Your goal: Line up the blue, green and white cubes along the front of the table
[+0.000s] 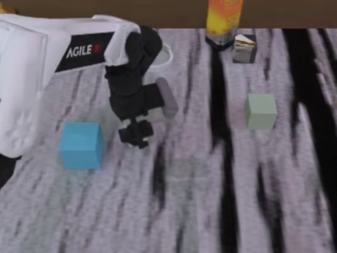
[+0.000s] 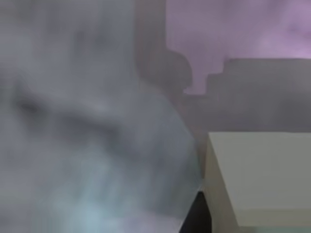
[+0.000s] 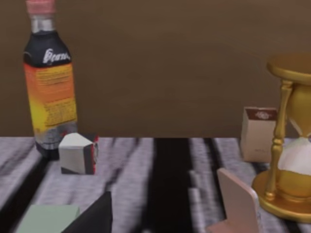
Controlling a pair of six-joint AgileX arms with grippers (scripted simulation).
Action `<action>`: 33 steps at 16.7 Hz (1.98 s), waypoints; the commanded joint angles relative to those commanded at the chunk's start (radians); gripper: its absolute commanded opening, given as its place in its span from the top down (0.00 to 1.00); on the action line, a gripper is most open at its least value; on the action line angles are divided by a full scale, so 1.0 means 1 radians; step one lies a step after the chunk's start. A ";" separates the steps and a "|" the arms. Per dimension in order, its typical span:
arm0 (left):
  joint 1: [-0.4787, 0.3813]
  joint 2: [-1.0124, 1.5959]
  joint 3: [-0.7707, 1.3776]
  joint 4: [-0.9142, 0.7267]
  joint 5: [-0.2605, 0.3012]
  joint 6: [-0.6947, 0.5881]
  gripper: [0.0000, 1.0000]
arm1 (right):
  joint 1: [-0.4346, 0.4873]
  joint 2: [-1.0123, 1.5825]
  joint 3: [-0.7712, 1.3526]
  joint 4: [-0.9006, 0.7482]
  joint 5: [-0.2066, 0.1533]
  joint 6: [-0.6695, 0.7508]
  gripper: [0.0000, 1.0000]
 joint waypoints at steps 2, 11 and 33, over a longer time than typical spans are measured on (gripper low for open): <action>0.006 -0.022 0.041 -0.068 0.000 -0.001 1.00 | 0.000 0.000 0.000 0.000 0.000 0.000 0.00; 0.006 -0.066 0.110 -0.180 -0.001 0.000 1.00 | 0.000 0.000 0.000 0.000 0.000 0.000 0.00; -0.556 -0.145 -0.032 -0.108 -0.012 -0.283 1.00 | 0.000 0.000 0.000 0.000 0.000 0.000 0.00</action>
